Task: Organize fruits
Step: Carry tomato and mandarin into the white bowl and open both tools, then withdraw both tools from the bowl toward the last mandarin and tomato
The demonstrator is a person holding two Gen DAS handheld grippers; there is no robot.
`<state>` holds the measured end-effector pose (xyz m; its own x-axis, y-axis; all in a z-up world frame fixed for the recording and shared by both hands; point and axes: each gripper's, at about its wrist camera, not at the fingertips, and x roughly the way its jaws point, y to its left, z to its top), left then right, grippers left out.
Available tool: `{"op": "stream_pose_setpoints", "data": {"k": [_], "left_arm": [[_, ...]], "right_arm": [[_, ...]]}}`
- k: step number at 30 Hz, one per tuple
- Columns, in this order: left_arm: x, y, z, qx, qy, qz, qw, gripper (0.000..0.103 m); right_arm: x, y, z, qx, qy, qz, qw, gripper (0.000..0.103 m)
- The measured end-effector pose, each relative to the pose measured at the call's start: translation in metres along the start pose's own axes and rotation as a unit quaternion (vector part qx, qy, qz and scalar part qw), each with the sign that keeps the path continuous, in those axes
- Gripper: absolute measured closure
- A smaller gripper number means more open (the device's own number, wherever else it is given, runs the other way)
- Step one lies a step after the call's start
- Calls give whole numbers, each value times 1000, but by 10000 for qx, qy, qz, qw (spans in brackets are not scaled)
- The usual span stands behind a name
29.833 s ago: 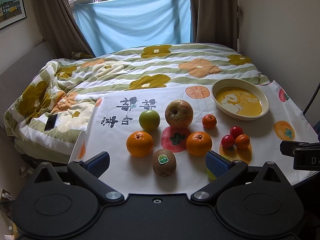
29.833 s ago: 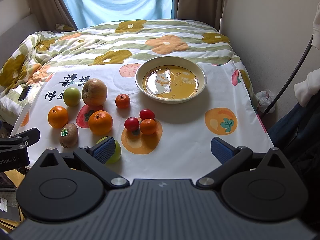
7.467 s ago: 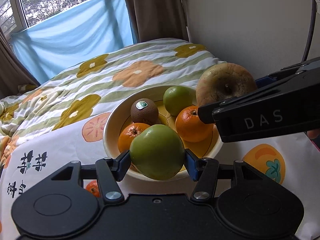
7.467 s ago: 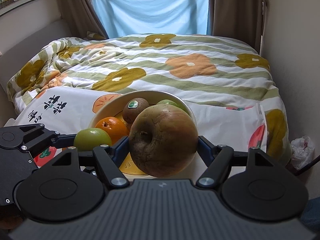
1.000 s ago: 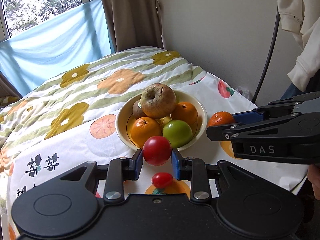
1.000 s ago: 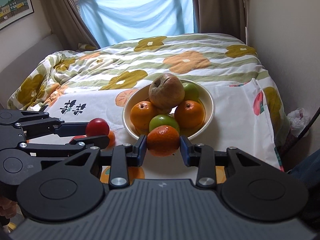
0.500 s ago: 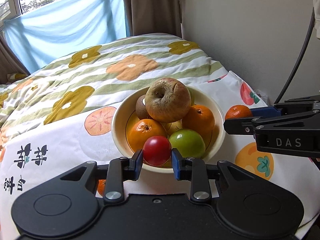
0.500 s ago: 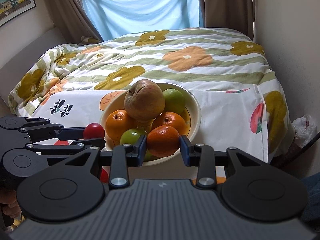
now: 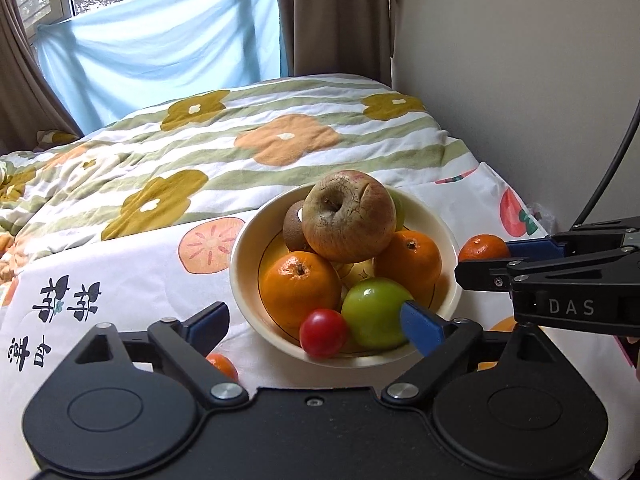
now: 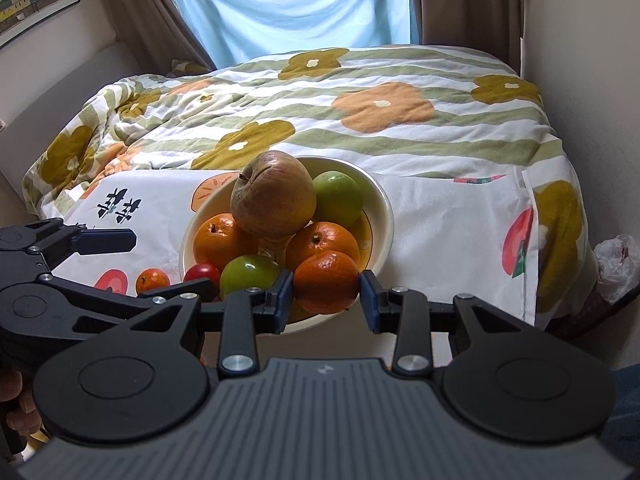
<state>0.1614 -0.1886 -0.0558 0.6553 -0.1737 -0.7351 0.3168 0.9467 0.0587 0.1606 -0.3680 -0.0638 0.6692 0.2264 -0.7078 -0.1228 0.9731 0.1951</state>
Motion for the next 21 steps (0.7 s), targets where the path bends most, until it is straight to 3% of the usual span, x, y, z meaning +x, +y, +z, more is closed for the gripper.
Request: {"op": "stream_pose_setpoints", "data": {"k": [21], "left_arm": [[-26, 5, -21, -87, 120, 357, 9993, 8]], "right_arm": [[26, 10, -3, -154, 88, 239, 9996, 52]]}}
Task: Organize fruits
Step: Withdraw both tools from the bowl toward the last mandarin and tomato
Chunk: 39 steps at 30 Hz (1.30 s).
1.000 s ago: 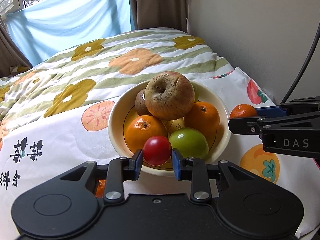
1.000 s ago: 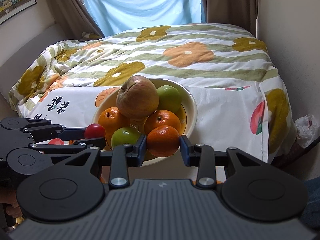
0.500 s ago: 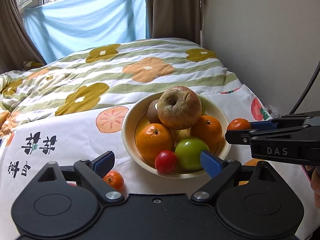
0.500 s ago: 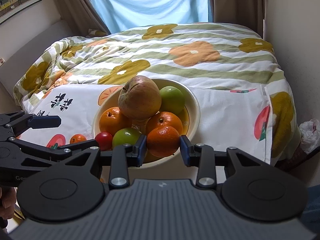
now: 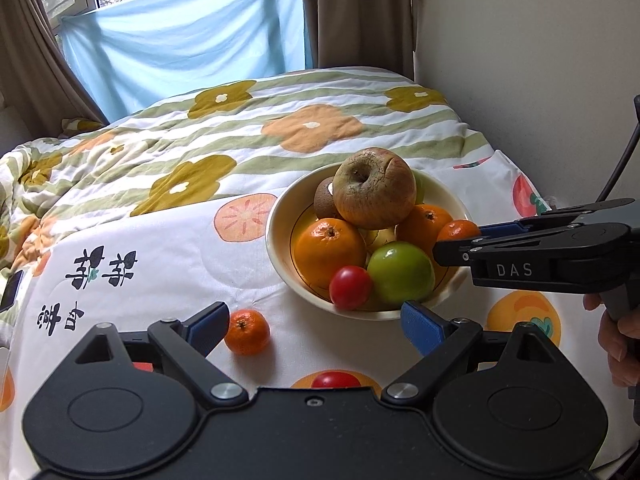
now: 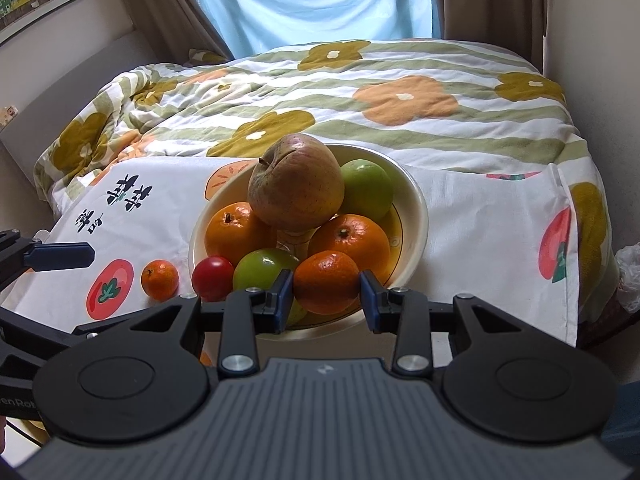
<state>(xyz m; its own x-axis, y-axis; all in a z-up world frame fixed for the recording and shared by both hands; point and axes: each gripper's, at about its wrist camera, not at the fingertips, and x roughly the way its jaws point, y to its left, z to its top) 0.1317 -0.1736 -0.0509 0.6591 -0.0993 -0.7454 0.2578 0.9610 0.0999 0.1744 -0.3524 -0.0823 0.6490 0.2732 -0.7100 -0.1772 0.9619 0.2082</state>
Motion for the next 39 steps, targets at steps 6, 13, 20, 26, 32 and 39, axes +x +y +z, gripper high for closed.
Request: {"op": "stream_pose_setpoints", "data": {"k": [6, 13, 20, 26, 32, 39], "left_arm": [[-5, 1, -5, -11, 9, 55, 10000, 8], [-12, 1, -12, -37, -5, 128, 9999, 8], [-30, 0, -12, -50, -174, 111, 9998, 8], [-51, 2, -11, -42, -391, 136, 9991, 8], [-73, 10, -12, -46, -536, 232, 9983, 8], [-89, 28, -23, -76, -570, 209, 9981, 8]], "right_arm": [[2, -1, 0, 15, -33, 69, 10000, 40], [-13, -2, -3, 128, -256, -48, 9996, 1], [-33, 2, -3, 88, -367, -122, 9992, 1], [-54, 9, 1, 79, -442, -226, 9987, 1], [-75, 22, 4, 84, -491, -260, 9984, 1], [-89, 43, -3, 157, -437, -285, 9985, 1]]}}
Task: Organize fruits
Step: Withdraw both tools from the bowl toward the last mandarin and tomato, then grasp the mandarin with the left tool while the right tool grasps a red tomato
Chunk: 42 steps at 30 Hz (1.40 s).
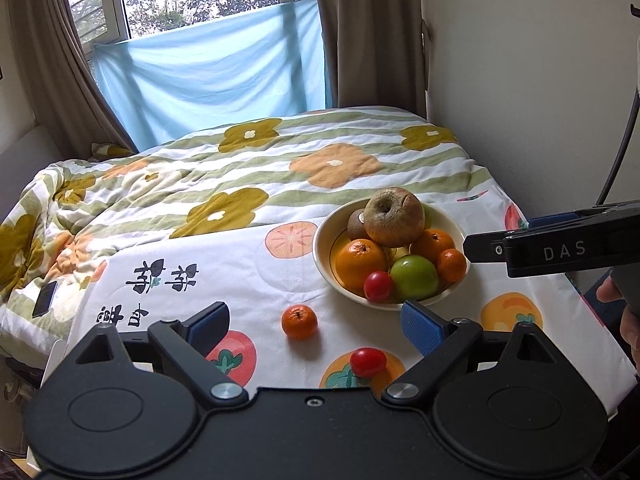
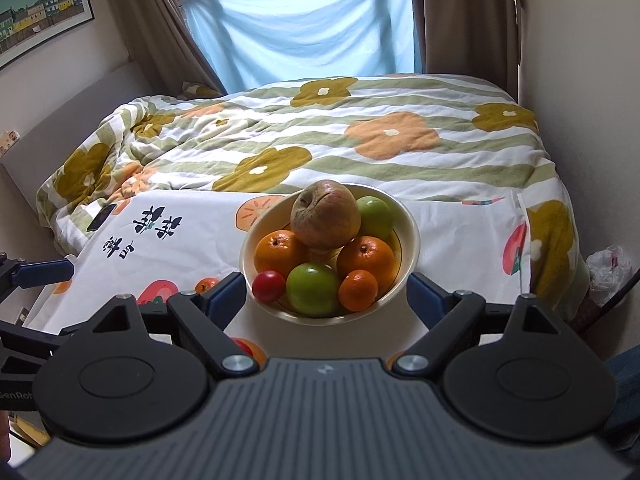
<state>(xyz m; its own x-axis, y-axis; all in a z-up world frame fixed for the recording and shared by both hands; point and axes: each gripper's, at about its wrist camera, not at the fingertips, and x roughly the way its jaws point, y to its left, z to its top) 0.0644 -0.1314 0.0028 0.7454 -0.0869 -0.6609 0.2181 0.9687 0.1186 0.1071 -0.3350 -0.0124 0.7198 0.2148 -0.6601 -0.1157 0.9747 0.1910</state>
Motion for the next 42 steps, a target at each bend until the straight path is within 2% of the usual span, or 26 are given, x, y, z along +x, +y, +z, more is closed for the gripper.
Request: {"op": "stream_pose_setpoints", "data": {"k": [5, 17, 24, 30, 34, 40, 42], "left_arm": [[-10, 15, -6, 130, -66, -177, 9997, 8], [-6, 58, -18, 487, -174, -593, 9969, 2], [20, 80, -24, 1024, -172, -859, 9909, 2], [54, 87, -25, 1437, -56, -1223, 9820, 2], [78, 90, -25, 1526, 34, -1512, 9767, 3], [117, 85, -27, 1845, 140, -1767, 9667, 9], [129, 83, -28, 1936, 206, -1848, 9633, 16]], "right_arm": [[-8, 13, -10, 268, 69, -136, 9995, 1], [-15, 62, -33, 414, -120, -954, 9945, 0], [4, 78, -50, 724, 29, -1223, 9898, 0], [23, 89, -69, 1007, 112, -1516, 9832, 0], [33, 91, -83, 1264, 160, -1664, 9778, 0], [53, 98, -98, 1356, 284, -1721, 9753, 0], [61, 100, -101, 1381, 322, -1698, 9752, 0]]}}
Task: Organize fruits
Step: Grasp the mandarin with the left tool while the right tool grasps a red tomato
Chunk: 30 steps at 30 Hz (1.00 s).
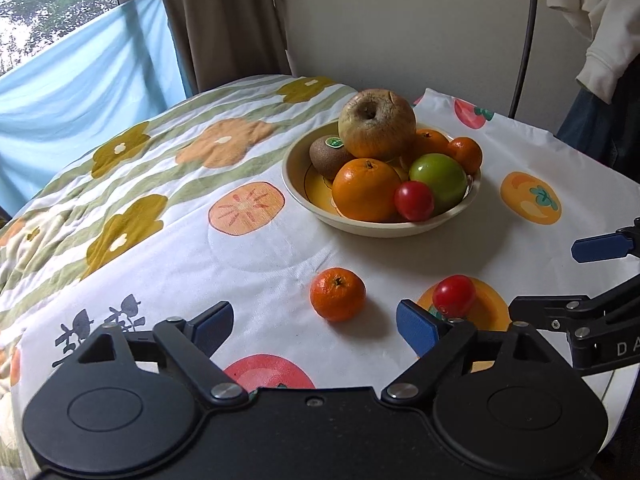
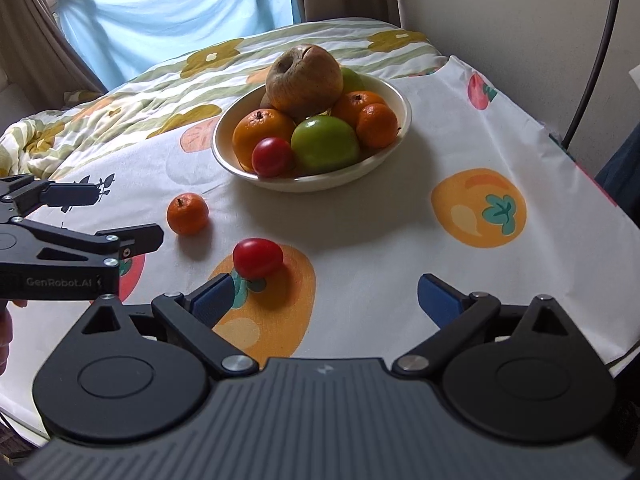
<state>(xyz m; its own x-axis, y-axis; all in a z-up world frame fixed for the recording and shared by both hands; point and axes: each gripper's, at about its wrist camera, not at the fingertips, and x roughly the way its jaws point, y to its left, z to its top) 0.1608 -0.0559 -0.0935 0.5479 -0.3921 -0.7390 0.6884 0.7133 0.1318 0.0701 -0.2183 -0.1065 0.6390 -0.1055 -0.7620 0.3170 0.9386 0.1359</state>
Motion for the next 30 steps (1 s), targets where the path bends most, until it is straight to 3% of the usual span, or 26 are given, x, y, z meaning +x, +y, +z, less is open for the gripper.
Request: {"op": "stream_pose_setpoints", "data": {"k": [2, 12, 13, 14, 19, 30], "left_arm": [[11, 1, 0, 39, 84, -97, 9999, 26], [46, 3, 5, 150, 178, -483, 9986, 40], [49, 2, 6, 171, 211, -511, 9983, 47], [51, 2, 6, 184, 245, -541, 9981, 60], [49, 2, 4, 254, 269, -580, 9976, 60], [41, 5, -6, 246, 289, -407, 9985, 60]], "right_arm": [[6, 4, -2, 10, 16, -12, 10000, 0], [26, 23, -2, -144, 39, -64, 9999, 0], [27, 24, -2, -145, 55, -55, 9999, 2], [28, 26, -1, -138, 71, -40, 9999, 4], [34, 31, -2, -191, 96, -61, 9998, 6], [42, 40, 3, -379, 87, -13, 9992, 24]]}}
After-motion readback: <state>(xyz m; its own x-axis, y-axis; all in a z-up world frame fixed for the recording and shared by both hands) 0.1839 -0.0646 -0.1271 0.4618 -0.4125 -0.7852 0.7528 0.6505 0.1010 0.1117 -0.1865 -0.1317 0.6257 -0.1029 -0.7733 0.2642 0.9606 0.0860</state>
